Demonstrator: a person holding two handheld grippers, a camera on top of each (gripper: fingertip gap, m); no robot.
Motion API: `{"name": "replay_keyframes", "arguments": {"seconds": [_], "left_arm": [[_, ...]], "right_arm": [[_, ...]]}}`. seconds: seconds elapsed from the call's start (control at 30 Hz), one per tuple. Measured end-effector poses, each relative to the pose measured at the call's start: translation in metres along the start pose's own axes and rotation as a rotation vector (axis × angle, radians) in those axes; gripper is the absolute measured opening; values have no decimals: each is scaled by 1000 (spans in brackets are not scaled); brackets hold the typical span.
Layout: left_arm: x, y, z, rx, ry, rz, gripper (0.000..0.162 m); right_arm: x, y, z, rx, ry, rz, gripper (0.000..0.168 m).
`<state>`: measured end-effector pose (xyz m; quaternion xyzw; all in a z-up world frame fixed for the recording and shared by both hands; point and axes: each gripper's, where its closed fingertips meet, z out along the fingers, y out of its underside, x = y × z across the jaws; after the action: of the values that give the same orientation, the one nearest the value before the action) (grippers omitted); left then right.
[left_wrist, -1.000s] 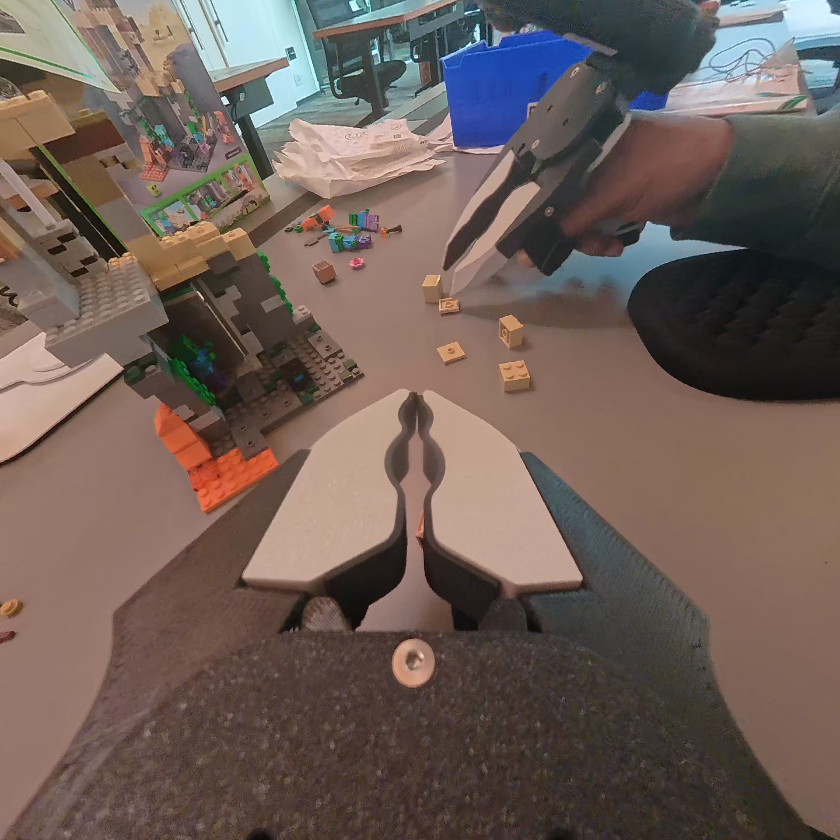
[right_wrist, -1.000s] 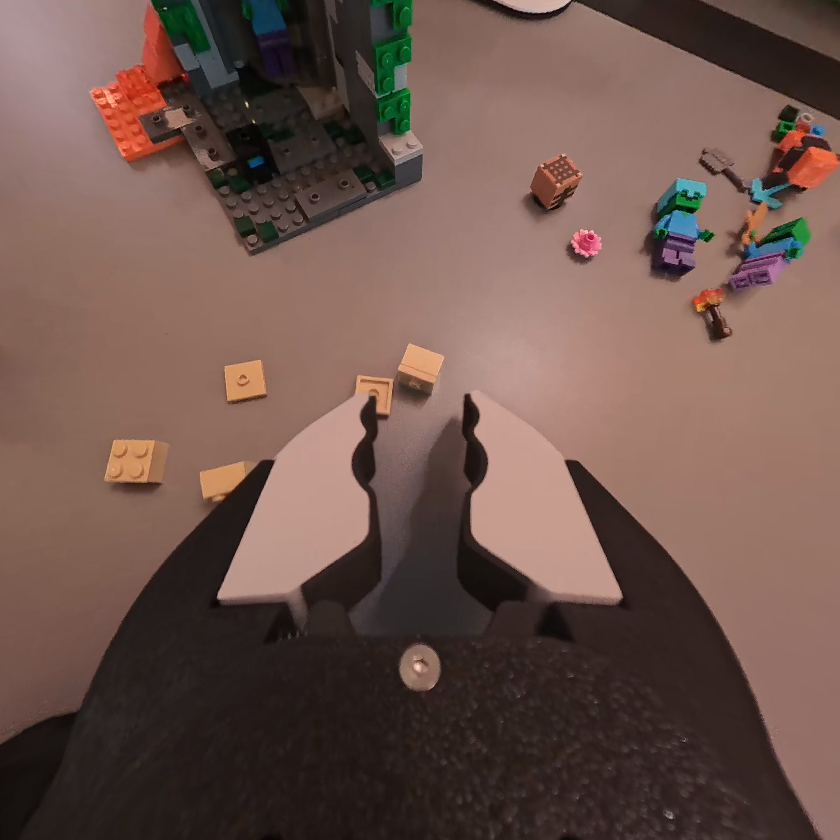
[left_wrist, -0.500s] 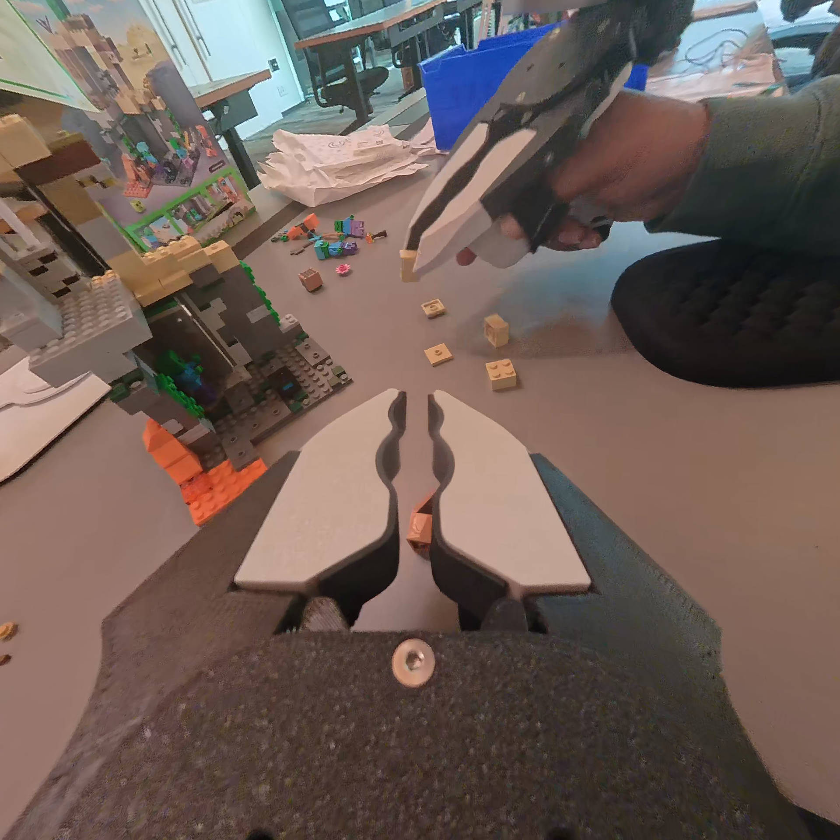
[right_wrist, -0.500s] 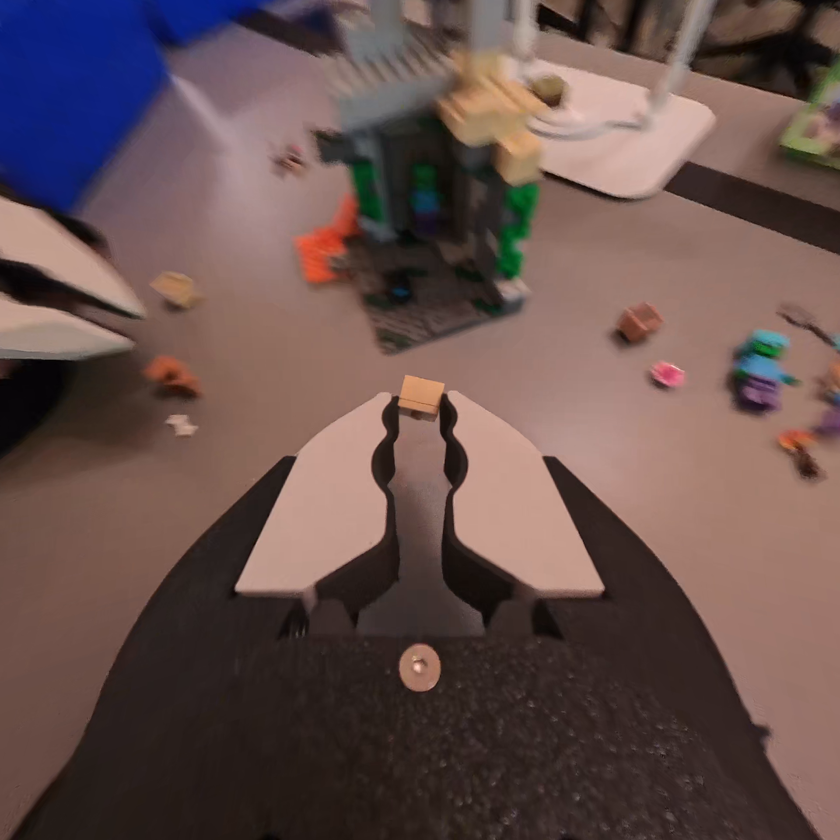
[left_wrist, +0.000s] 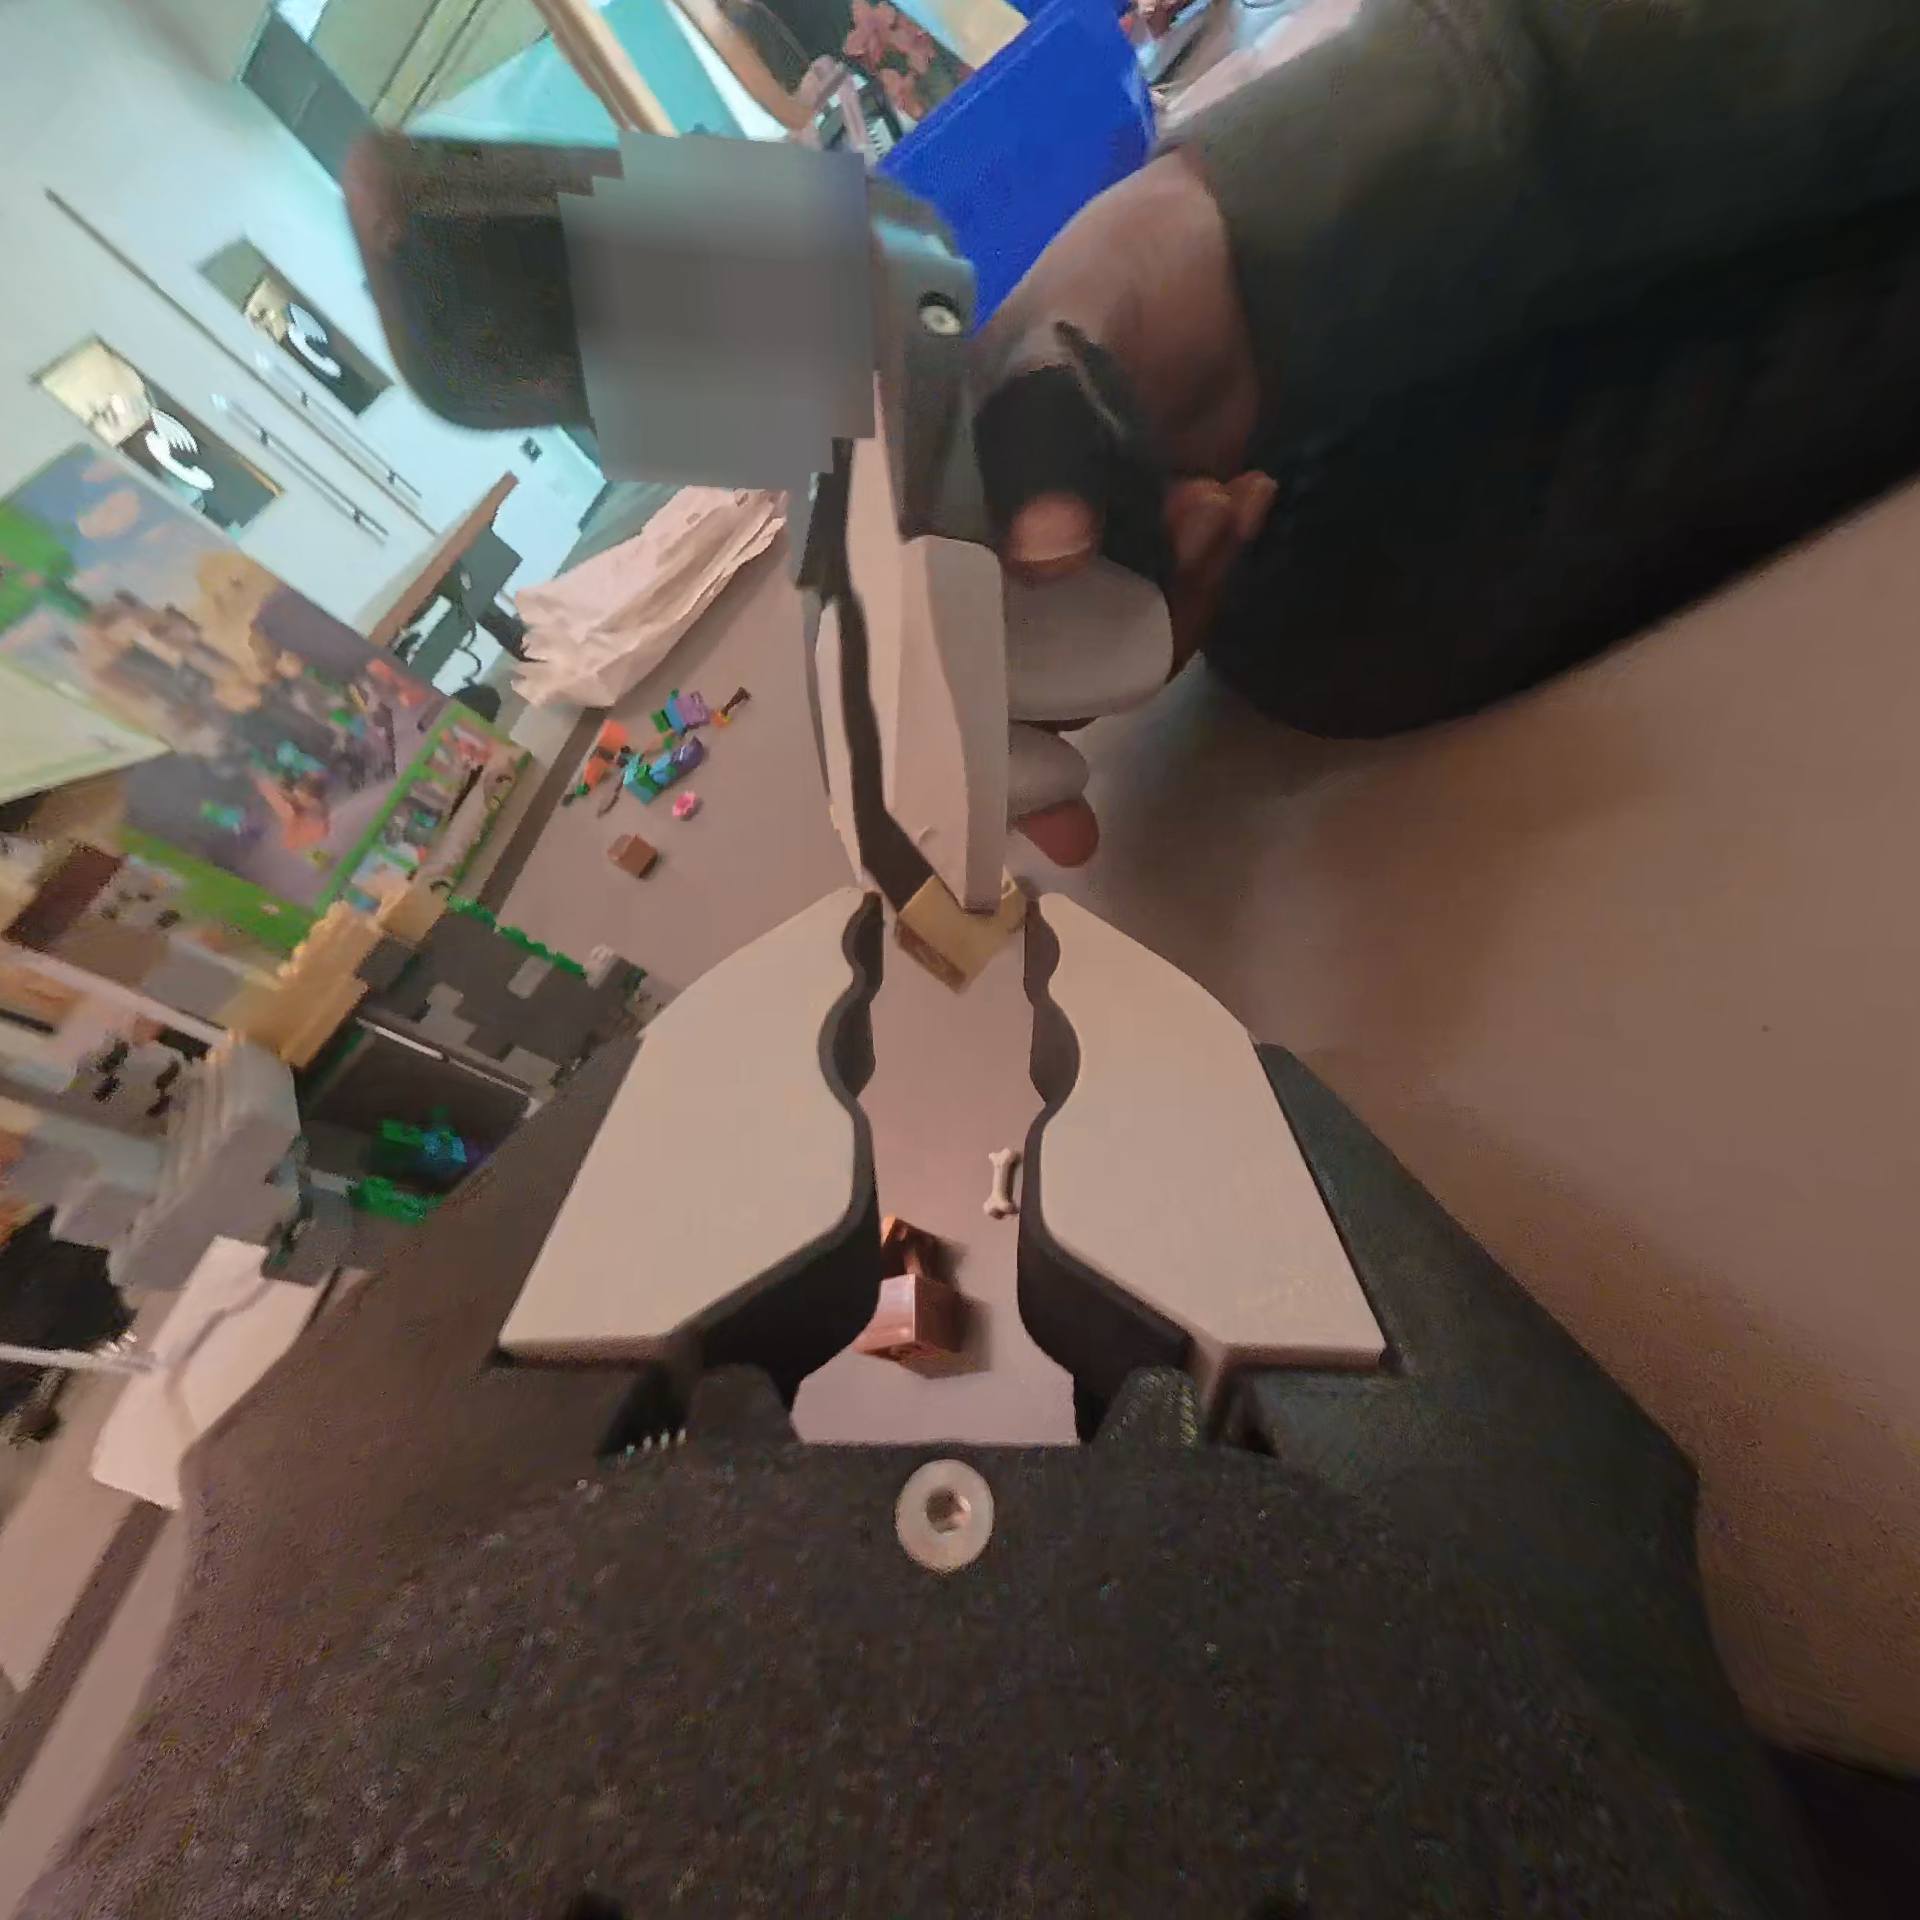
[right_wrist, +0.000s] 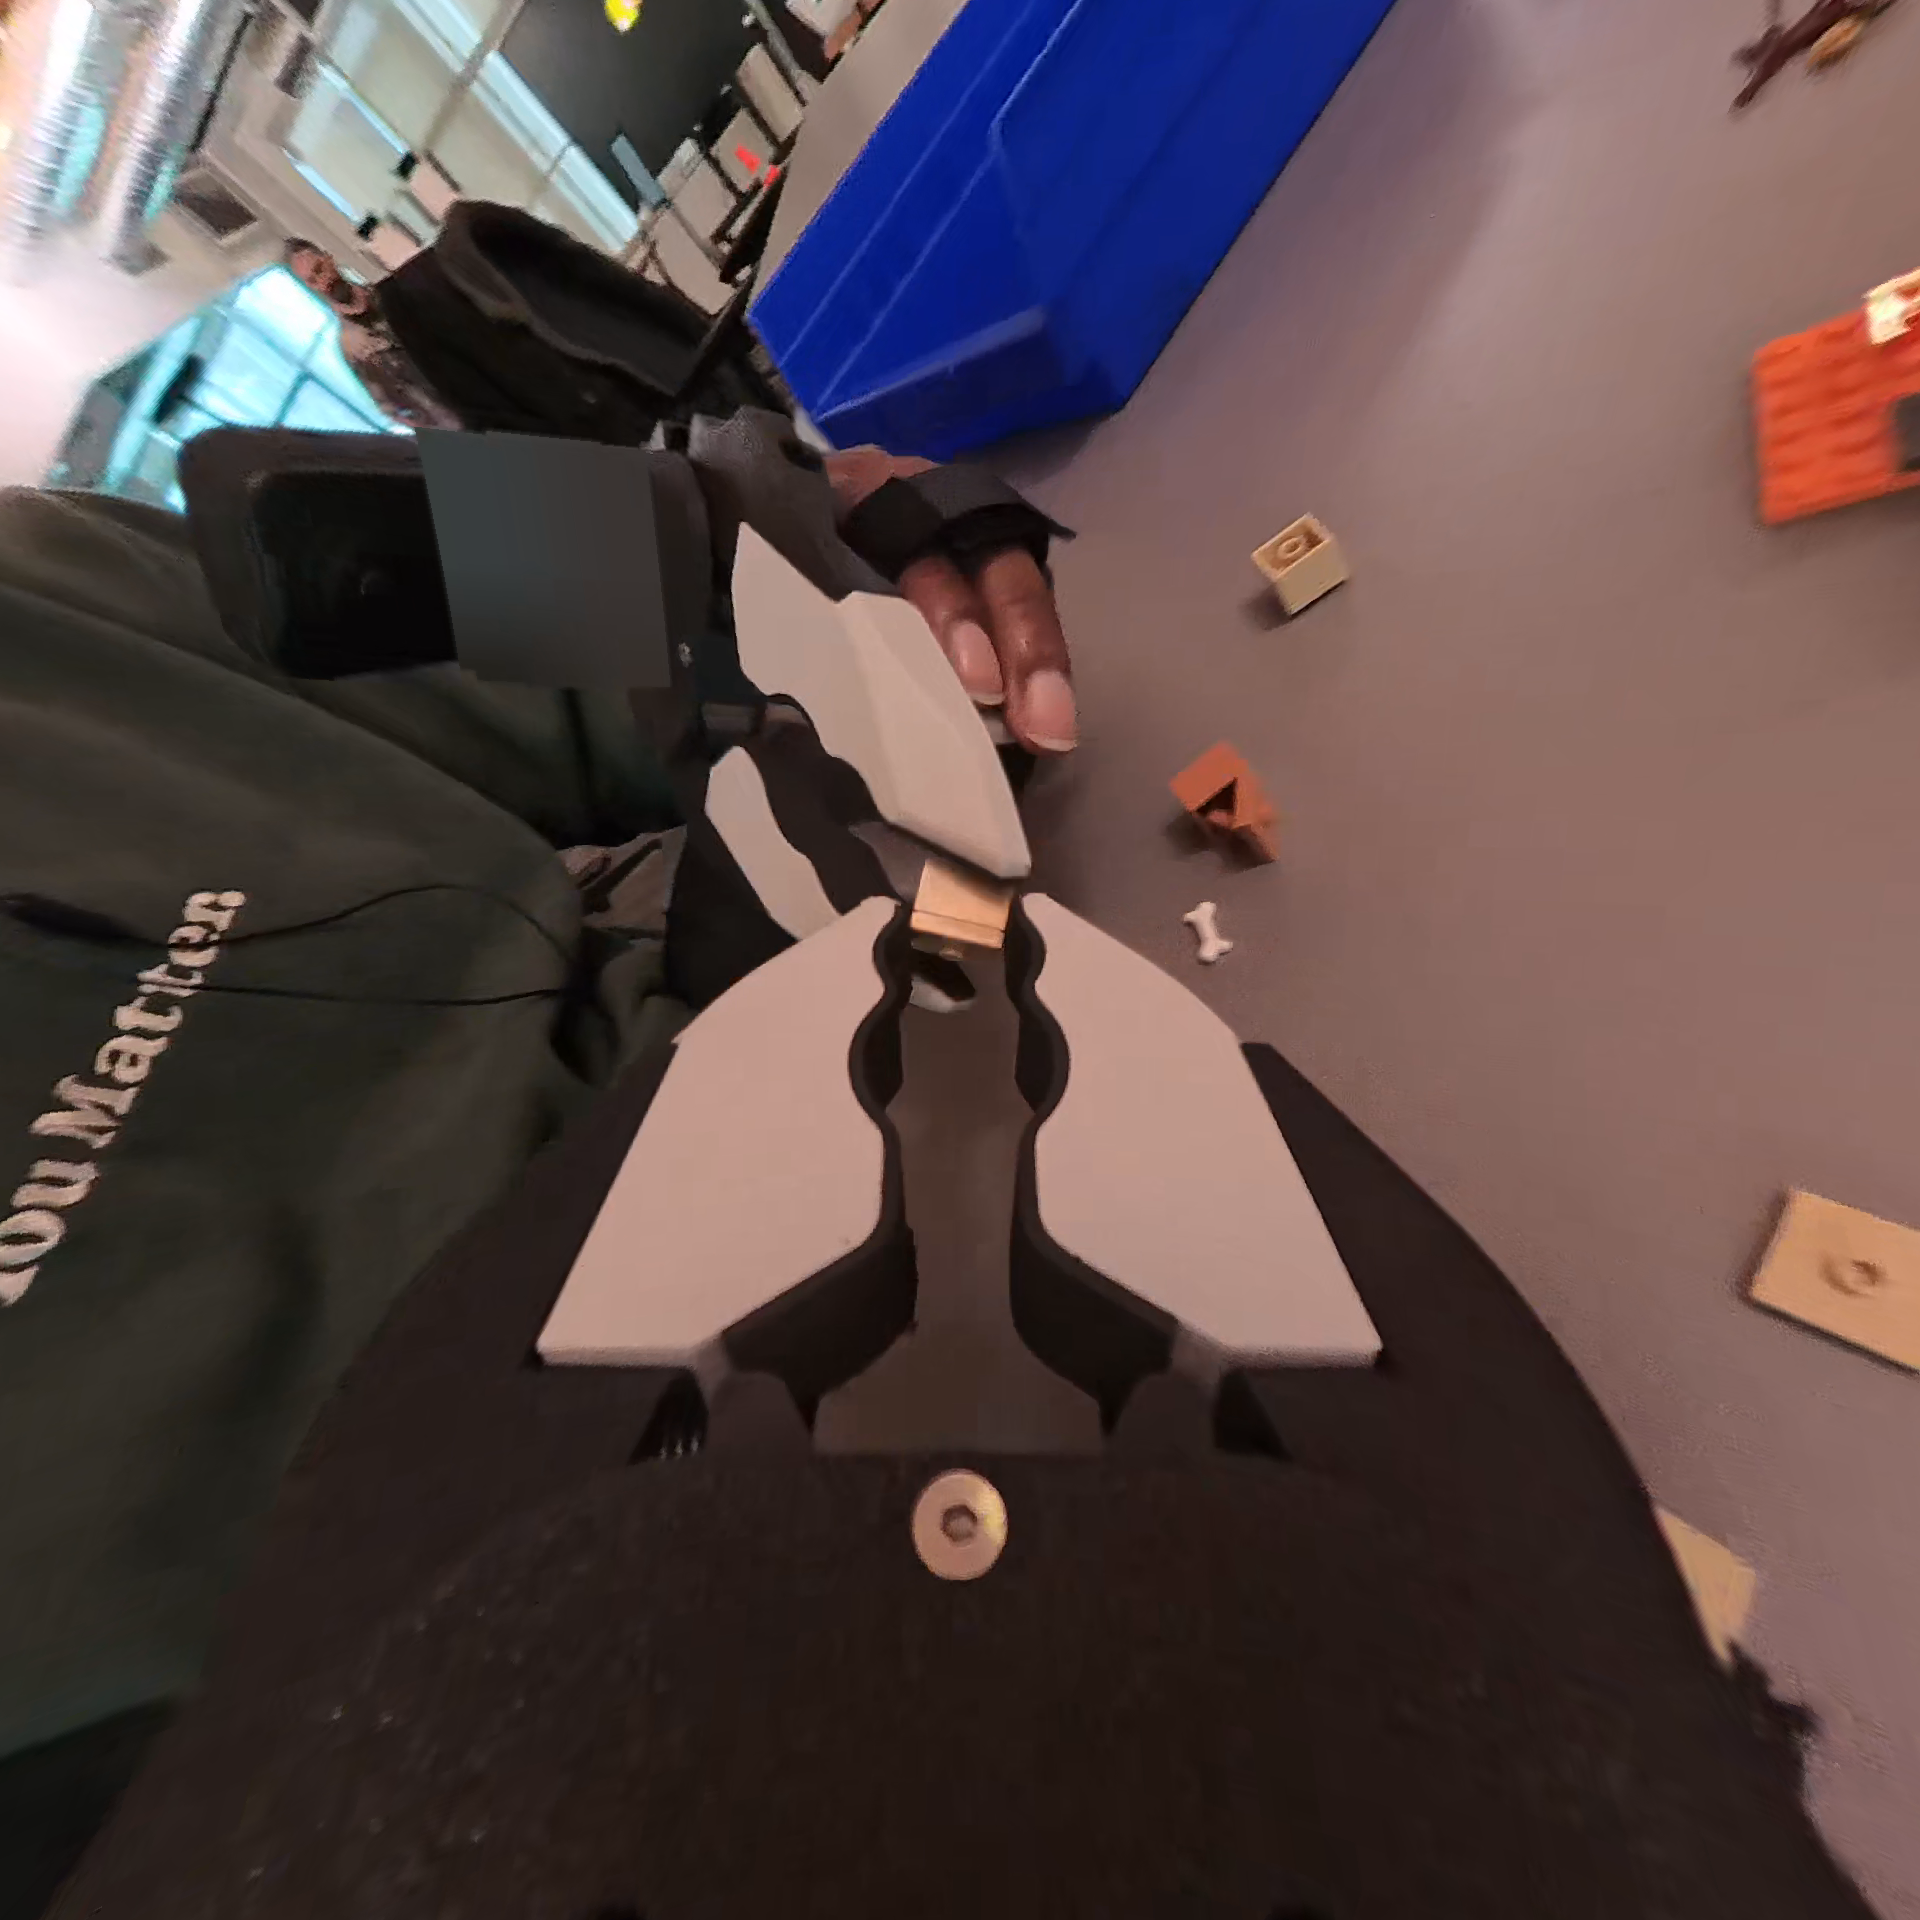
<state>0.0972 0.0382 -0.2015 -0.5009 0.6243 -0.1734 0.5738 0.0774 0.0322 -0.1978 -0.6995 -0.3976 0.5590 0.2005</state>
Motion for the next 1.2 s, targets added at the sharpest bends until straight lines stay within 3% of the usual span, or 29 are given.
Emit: {"name": "replay_keyframes", "arguments": {"seconds": [0.33,0.57,0.77,0.9,1.2], "left_arm": [[2,-3,-2,1,-33,106,21],[-12,0,-4,-21,-91,44,21],[-20,-2,-7,4,-110,-20,21],[-19,-2,-6,3,-109,-8,21],[-22,-3,-8,15,-128,-10,21]], "right_arm": [[-4,1,2,-2,-52,64,17],[1,-11,-4,86,-34,96,17],[-2,-13,-3,105,-52,114,31],[-5,-12,3,97,-68,136,24],[-4,-16,0,133,-57,151,25]]}}
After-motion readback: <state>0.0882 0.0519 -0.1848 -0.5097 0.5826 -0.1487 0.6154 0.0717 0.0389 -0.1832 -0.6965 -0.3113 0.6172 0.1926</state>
